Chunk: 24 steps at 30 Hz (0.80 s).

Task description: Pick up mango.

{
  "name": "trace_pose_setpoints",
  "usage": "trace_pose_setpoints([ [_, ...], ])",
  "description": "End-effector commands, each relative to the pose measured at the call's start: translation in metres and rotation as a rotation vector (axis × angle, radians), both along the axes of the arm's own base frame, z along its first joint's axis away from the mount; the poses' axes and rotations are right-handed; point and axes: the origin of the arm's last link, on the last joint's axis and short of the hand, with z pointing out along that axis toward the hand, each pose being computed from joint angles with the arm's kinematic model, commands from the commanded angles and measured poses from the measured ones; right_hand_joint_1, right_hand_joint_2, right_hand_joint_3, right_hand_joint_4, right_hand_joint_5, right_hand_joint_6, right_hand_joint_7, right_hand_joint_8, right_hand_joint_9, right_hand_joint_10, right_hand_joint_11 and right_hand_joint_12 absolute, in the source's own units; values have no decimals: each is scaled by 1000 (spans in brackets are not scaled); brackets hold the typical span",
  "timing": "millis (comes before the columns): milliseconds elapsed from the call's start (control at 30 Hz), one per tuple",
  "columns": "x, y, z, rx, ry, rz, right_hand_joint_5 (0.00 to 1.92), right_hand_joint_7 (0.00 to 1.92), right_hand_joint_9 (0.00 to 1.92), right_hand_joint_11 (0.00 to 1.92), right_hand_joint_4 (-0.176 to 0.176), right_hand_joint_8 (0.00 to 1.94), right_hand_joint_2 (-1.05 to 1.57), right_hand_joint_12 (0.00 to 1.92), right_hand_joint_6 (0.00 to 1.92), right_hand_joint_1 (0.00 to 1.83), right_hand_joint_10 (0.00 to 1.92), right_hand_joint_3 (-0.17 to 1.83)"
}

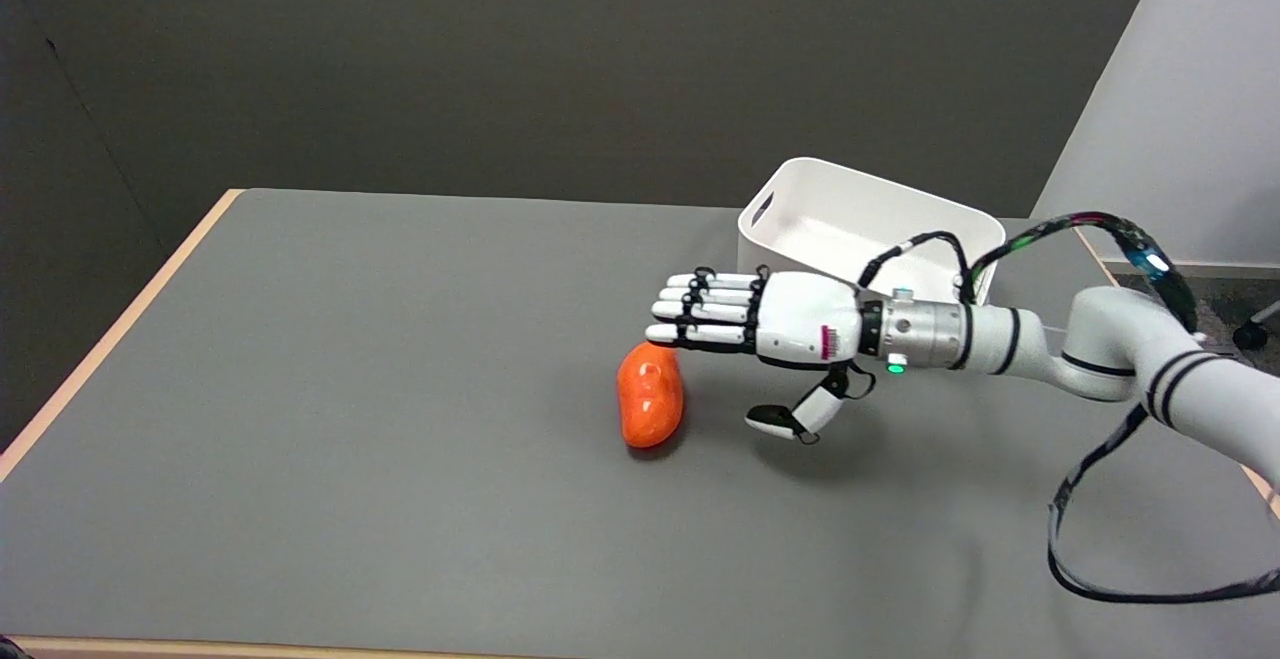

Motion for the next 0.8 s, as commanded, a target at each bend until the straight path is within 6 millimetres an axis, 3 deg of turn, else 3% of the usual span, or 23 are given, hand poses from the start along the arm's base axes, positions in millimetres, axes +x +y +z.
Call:
trace_pose_setpoints([
  [33,11,-47,-25,12,139,58,-1,-1,-1,-1,31,-1,653,17,-1,787,-1,927],
  [400,12,-51,-39,73,171,58,-1,-1,-1,-1,29,-1,660,14,-1,792,-1,929],
  [800,-5,-45,-46,133,255,19,-1,-1,-1,-1,25,-1,669,9,-1,813,-1,928],
])
